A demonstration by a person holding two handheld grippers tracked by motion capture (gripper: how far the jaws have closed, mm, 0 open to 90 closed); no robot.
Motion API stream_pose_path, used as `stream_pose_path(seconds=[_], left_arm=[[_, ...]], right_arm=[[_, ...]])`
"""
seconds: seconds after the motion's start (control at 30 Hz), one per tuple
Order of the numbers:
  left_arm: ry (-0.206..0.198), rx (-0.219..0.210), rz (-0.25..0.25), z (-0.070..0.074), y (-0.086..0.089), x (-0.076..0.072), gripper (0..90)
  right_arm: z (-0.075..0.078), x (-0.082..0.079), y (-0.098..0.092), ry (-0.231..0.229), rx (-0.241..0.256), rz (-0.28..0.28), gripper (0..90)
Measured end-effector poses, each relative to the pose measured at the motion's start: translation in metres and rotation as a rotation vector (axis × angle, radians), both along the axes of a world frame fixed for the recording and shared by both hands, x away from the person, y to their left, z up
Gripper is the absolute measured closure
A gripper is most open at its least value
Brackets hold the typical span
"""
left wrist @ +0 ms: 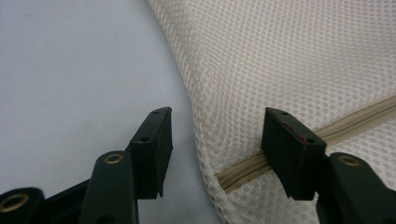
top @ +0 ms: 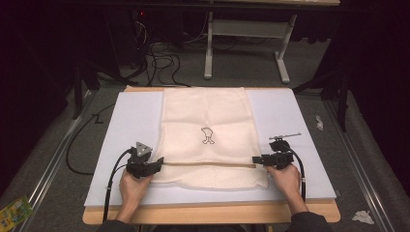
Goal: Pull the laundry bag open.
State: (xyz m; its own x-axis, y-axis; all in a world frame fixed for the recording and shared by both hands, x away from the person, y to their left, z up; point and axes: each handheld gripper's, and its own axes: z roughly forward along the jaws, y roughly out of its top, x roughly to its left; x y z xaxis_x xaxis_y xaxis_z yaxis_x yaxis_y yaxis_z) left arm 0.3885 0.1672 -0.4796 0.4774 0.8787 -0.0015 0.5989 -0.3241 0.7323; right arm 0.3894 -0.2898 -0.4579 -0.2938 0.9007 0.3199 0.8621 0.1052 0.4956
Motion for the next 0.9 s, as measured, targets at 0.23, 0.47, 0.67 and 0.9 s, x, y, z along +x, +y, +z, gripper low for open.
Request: stream_pose_path(seconds=[0.23, 0.47, 0.67, 0.9], left_arm=[[0.011, 0.03, 0.023, 0.001, -0.006, -0.001, 44.6], [0.021, 0.001, 0.026, 0.0, -0.006, 0.0, 48.8], [0.022, -0.001, 0.03, 0.0, -0.006, 0.0, 48.8], [0.019, 0.003, 0.027, 0.0, -0.007, -0.001, 48.9]], right_arm=[[0.002, -0.002, -0.001, 0.046, 0.019, 0.017, 53.6], [0.001, 0.003, 0.006, 0.052, 0.049, 0.032, 51.8], [0.001, 0.003, 0.004, 0.055, 0.034, 0.038, 56.9], [0.004, 0.003, 0.015, 0.036, -0.109, 0.072, 68.4]])
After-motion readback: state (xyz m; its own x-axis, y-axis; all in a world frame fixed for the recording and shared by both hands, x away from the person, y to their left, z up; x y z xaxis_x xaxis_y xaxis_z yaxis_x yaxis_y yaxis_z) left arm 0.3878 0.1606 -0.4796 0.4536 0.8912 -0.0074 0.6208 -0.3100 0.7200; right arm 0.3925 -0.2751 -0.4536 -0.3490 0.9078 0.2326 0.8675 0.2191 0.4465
